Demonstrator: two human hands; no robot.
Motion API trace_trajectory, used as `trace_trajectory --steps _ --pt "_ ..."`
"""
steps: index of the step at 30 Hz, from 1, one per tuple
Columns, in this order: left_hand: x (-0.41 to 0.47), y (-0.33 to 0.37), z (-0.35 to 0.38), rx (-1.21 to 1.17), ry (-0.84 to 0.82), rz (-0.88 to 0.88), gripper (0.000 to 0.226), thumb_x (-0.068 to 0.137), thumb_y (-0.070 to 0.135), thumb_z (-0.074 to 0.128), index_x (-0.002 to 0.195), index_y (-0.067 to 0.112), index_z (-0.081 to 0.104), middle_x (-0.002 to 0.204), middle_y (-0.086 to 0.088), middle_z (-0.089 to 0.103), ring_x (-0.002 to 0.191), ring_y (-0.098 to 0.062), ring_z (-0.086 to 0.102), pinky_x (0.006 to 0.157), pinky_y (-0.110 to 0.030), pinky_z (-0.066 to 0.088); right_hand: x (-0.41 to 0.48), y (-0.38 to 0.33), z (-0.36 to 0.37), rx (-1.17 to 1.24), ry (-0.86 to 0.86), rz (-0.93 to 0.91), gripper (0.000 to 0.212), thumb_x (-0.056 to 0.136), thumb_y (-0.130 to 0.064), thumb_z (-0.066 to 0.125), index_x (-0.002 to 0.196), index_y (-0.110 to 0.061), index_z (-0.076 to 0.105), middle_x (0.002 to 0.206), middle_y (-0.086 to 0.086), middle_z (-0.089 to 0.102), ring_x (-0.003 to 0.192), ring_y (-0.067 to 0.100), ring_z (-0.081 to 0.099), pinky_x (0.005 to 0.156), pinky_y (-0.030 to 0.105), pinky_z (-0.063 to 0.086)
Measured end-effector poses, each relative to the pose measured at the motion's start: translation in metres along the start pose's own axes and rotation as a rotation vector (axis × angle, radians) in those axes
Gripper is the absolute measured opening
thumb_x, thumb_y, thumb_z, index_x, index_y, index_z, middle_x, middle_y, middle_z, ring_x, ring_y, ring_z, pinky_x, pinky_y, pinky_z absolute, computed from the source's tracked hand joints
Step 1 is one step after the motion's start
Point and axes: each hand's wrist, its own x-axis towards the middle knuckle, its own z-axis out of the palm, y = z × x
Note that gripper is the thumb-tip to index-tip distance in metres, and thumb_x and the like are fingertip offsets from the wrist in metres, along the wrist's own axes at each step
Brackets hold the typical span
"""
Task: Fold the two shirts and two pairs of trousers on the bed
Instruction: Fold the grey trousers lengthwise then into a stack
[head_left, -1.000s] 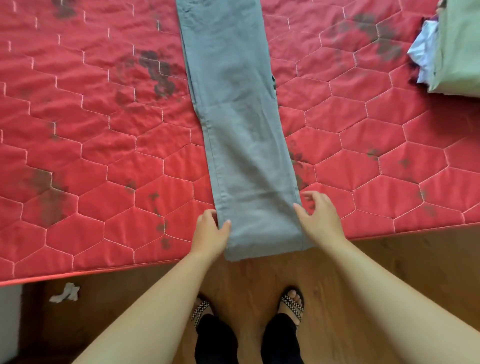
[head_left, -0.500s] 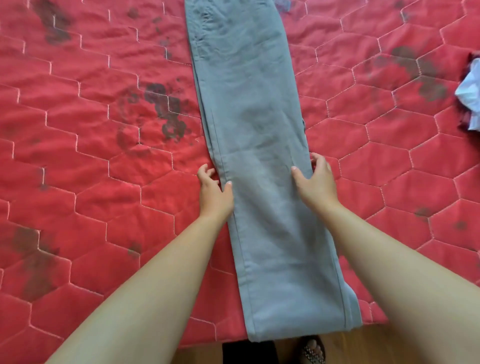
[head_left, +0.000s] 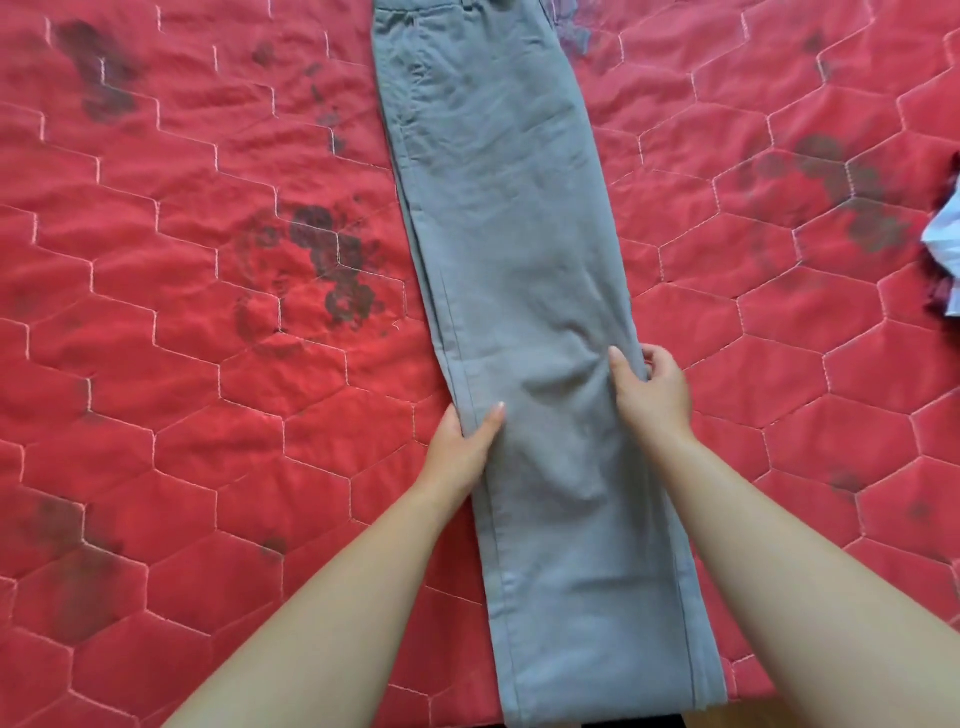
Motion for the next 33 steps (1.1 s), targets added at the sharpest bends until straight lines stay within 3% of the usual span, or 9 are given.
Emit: trace_trajectory --steps 3,8,12,16,19,22,27,29,33 --pt "-0.014 -0.015 0.001 0.138 0.033 0.004 0.019 0.088 0.022 0.063 0.106 0.019 0.063 0.102 0.007 0.067 0.087 -0.002 0.062 0.07 -0.004 0.046 -0.007 0.019 -0.015 -0.116 -0.294 0.065 0.016 0.083 -0.032 0.067 0.091 -0.018 0.064 0.085 -0.004 0.066 0.076 0.009 0.06 0.063 0.022 0.042" --pt "-0.03 -0.02 0.008 0.173 0.24 0.049 0.015 0.089 0.031 0.061 0.094 0.019 0.067 0.088 0.011 0.067 0.077 0.008 0.058 0.061 -0.002 0.042 -0.019 0.027 -0.041 -0.15 -0.211 -0.154 0.012 0.081 -0.032 0.068 0.081 -0.024 0.059 0.072 -0.021 0.057 0.066 -0.007 0.053 0.053 0.005 0.038" --pt "-0.054 -0.037 0.015 0.189 0.248 -0.08 0.017 0.084 0.031 0.067 0.094 0.021 0.059 0.091 0.008 0.066 0.086 -0.01 0.063 0.073 -0.023 0.047 -0.047 0.051 -0.051 -0.21 -0.334 -0.028 0.03 0.08 -0.037 0.069 0.1 -0.02 0.054 0.089 -0.012 0.06 0.082 0.01 0.057 0.066 0.022 0.04" --pt "-0.089 -0.069 0.017 0.346 0.263 -0.13 0.037 0.08 0.026 0.071 0.105 0.018 0.044 0.096 0.004 0.062 0.091 -0.018 0.061 0.078 -0.032 0.047 -0.079 0.081 -0.071 -0.299 -0.377 -0.086 0.05 0.075 -0.028 0.071 0.118 -0.02 0.046 0.102 -0.011 0.058 0.093 0.011 0.057 0.074 0.024 0.042" --pt "-0.11 -0.085 0.023 0.425 0.249 -0.092 0.04 0.082 0.022 0.067 0.113 0.018 0.042 0.1 0.008 0.057 0.096 -0.019 0.059 0.076 -0.028 0.042 -0.1 0.101 -0.083 -0.393 -0.362 -0.08 0.059 0.073 -0.03 0.071 0.124 -0.019 0.043 0.112 -0.004 0.06 0.107 0.019 0.054 0.089 0.039 0.046" --pt "-0.127 -0.099 0.027 0.485 0.23 -0.088 0.032 0.084 0.025 0.065 0.104 0.021 0.041 0.099 0.008 0.057 0.097 -0.02 0.059 0.072 -0.026 0.039 -0.117 0.119 -0.093 -0.487 -0.362 -0.044 0.053 0.073 -0.031 0.07 0.118 -0.019 0.043 0.104 -0.003 0.062 0.104 0.024 0.055 0.088 0.045 0.046" --pt "-0.153 -0.085 0.037 0.311 0.421 0.211 0.048 0.085 0.014 0.064 0.11 0.032 0.027 0.097 0.009 0.061 0.082 0.009 0.057 0.063 -0.005 0.035 -0.138 0.11 -0.107 -0.186 -0.173 -0.189 0.042 0.077 -0.018 0.07 0.106 -0.031 0.043 0.089 -0.018 0.058 0.084 0.002 0.059 0.067 0.016 0.041" --pt "-0.158 -0.062 0.036 0.198 0.472 0.293 0.053 0.085 0.014 0.064 0.115 0.04 0.028 0.103 0.013 0.061 0.088 0.008 0.058 0.068 0.003 0.035 -0.14 0.087 -0.112 -0.029 -0.101 -0.281 0.045 0.077 -0.014 0.07 0.108 -0.034 0.044 0.093 -0.021 0.056 0.084 -0.007 0.055 0.067 0.005 0.039" --pt "-0.133 0.01 0.025 0.197 0.486 0.392 0.049 0.084 0.018 0.066 0.123 0.032 0.039 0.101 0.021 0.052 0.085 0.018 0.05 0.069 0.004 0.032 -0.109 0.015 -0.112 0.096 -0.087 -0.39 0.045 0.079 -0.008 0.068 0.111 -0.031 0.047 0.095 -0.021 0.053 0.08 -0.005 0.054 0.068 0.005 0.04"
